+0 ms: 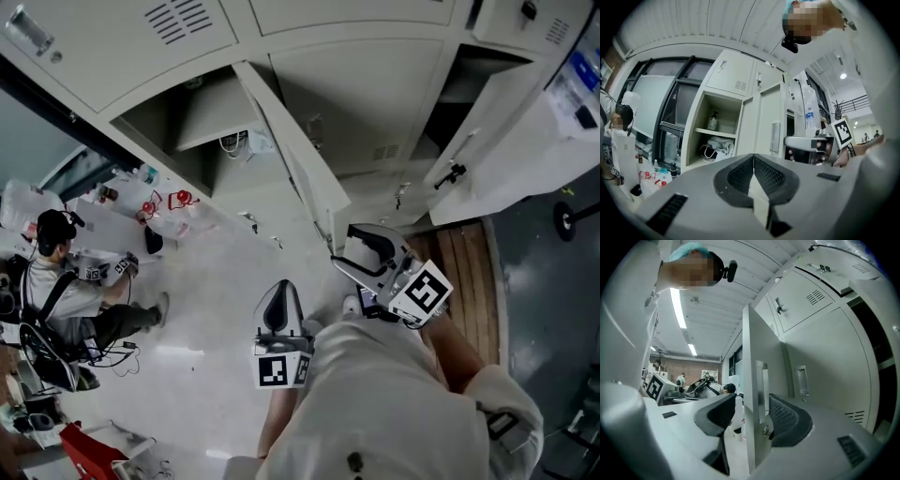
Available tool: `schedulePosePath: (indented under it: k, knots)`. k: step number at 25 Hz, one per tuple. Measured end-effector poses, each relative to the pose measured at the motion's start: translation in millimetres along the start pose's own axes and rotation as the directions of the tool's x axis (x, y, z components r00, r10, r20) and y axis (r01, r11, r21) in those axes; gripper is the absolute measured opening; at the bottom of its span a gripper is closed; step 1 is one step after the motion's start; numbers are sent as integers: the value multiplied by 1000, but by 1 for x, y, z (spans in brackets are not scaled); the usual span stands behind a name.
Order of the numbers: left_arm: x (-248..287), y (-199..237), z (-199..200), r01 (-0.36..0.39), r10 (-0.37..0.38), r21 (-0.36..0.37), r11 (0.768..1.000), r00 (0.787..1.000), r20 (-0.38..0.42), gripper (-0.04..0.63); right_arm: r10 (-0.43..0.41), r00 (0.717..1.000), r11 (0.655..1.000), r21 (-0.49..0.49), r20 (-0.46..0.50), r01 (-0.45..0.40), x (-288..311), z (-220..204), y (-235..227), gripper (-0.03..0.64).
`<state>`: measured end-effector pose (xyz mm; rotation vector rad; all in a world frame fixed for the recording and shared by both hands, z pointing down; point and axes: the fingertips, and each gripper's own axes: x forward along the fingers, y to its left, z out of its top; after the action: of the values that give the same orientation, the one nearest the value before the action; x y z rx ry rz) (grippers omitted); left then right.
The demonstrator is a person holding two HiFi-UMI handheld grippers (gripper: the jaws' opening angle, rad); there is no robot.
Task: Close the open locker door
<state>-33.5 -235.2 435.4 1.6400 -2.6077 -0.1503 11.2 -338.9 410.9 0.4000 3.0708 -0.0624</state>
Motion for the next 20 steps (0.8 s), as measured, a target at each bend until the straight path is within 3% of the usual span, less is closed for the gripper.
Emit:
schedulePosePath:
  k: [12,20]
  knots:
    - [2,8,1,-65,65,12,998,998,3,9,143,989,989,21,31,-143,17,9,8,227]
    - [5,10,-3,-83,83,11,996,997,-2,9,268,963,963,-6,10,-268,32,6,31,221]
